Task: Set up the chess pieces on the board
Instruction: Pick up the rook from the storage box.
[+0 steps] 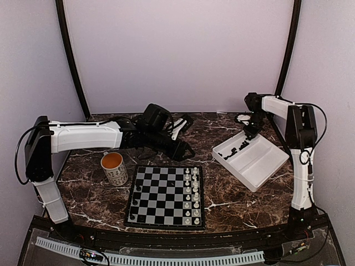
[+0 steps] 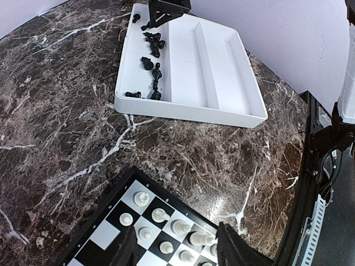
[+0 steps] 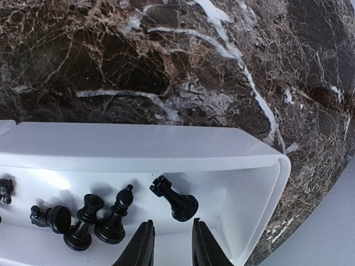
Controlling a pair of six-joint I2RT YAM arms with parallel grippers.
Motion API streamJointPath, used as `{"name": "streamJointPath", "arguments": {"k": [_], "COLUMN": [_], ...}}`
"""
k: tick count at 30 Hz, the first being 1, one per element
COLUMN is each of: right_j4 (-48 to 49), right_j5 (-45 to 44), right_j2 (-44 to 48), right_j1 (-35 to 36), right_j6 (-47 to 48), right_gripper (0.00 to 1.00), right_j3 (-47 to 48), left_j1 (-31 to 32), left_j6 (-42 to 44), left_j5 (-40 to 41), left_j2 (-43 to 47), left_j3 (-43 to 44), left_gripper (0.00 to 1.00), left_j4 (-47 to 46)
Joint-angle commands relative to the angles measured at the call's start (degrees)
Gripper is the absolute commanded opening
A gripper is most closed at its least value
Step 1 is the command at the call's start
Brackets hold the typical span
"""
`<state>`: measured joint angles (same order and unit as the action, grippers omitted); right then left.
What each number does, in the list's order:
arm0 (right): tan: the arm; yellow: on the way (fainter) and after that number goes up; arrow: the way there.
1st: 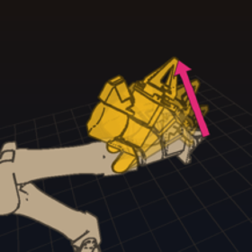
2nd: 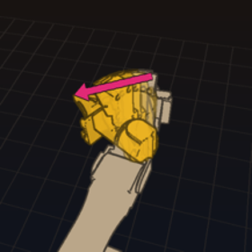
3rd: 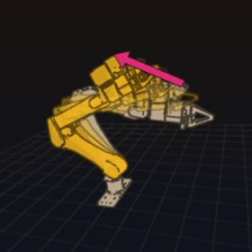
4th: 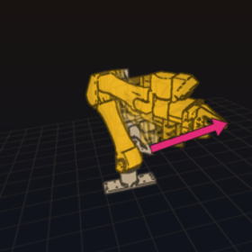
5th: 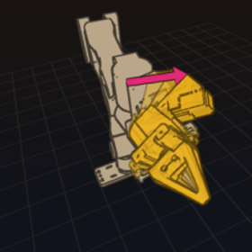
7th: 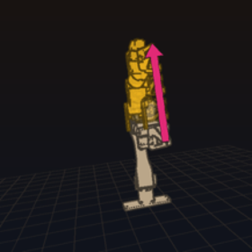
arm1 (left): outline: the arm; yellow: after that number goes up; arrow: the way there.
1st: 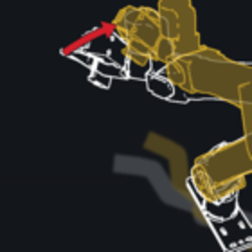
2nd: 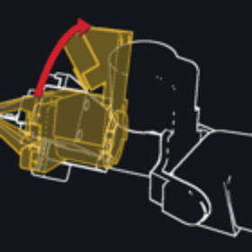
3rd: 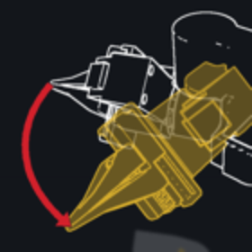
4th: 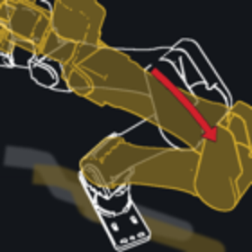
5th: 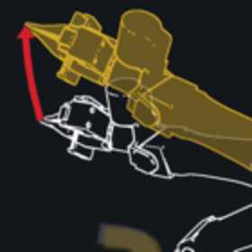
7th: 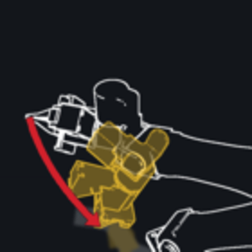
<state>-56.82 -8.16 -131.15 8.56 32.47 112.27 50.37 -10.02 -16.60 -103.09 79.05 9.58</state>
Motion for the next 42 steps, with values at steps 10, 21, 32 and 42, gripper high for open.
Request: {"name": "streamJointPath", "arguments": {"k": [10, 21, 32, 42], "right_j4": [0.3, -4.6, -5.1, -2.9], "right_j5": [-1.5, 0.9, 4.0, 2.7], "right_j2": [-4.2, -5.3, -4.3, -4.3], "right_j1": [-0.7, -1.7, -1.8, -1.9], "right_j6": [5.2, 6.5, 4.9, 8.6], "right_gripper": [0.34, 0.18, 0.11, 0.36], "right_j3": [3.4, 5.0, 4.0, 4.5], "left_j1": [0.1, 0.1, 0.1, 0.1], "left_j6": [0.1, -0.2, -0.4, -0.7], "left_j5": [-0.2, -0.9, -1.4, -1.4], "left_j2": [1.6, 1.7, 2.1, 2.3], "left_j3": [-0.7, -1.2, -1.9, -2.2], "left_gripper": [0.51, 0.51, 0.52, 0.51], "left_j4": [-0.4, -1.2, -1.6, -1.8]}}
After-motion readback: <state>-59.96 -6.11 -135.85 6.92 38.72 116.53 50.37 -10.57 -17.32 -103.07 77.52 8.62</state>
